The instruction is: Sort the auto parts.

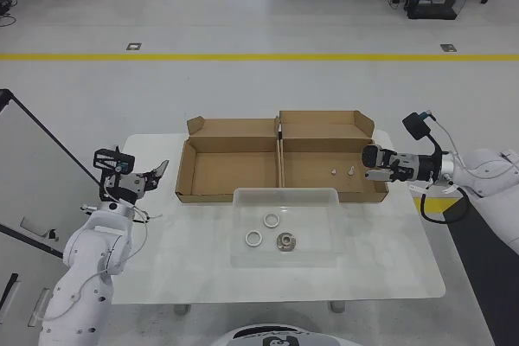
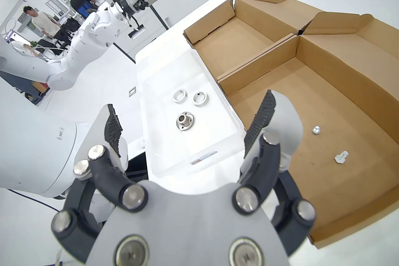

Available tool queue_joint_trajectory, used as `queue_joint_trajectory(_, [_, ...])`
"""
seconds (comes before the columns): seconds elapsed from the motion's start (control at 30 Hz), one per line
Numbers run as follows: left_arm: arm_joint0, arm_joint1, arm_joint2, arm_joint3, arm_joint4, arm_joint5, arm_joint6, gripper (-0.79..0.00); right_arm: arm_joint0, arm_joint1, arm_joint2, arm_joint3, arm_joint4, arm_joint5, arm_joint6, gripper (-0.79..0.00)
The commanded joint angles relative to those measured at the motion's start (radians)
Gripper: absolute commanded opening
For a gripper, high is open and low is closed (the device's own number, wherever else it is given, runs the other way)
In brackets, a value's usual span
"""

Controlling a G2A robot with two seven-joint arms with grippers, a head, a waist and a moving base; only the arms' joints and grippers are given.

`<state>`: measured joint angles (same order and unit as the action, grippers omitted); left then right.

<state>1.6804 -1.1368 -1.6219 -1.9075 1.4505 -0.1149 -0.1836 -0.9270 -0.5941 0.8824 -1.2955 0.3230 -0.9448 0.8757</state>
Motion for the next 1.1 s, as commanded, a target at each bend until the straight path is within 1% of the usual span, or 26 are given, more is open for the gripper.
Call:
queue_joint_trajectory(0.0, [-0.017,0.004,-0.002,-0.040,0.018,-0.053,-0.080,0.000,0.000,0.000,0.000,0.000,0.000,0.000,0.000,0.000])
queue_joint_trajectory(0.1, [-0.056,0.011,0.005,-0.100,0.077,-0.141,-0.202,0.000,0.000,0.000,0.000,0.000,0.000,0.000,0.000,0.000])
queue_joint_trajectory(0.23, [-0.103,0.017,0.042,-0.150,0.108,-0.263,-0.297,0.000,0.000,0.000,0.000,0.000,0.000,0.000,0.000,0.000])
queue_joint_trajectory(0.3, [-0.127,0.019,0.063,-0.171,0.123,-0.312,-0.343,0.000,0.000,0.000,0.000,0.000,0.000,0.000,0.000,0.000])
queue_joint_trajectory(0.43, [-0.171,0.019,0.121,-0.199,0.124,-0.373,-0.441,0.000,0.000,0.000,0.000,0.000,0.000,0.000,0.000,0.000])
queue_joint_trajectory(0.53, [-0.206,0.017,0.166,-0.224,0.093,-0.404,-0.519,0.000,0.000,0.000,0.000,0.000,0.000,0.000,0.000,0.000])
queue_joint_trajectory(0.73, [-0.278,0.009,0.267,-0.265,0.016,-0.425,-0.686,0.000,0.000,0.000,0.000,0.000,0.000,0.000,0.000,0.000])
queue_joint_trajectory(1.07, [-0.443,-0.008,0.433,-0.223,-0.053,-0.435,-0.911,0.000,0.000,0.000,0.000,0.000,0.000,0.000,0.000,0.000])
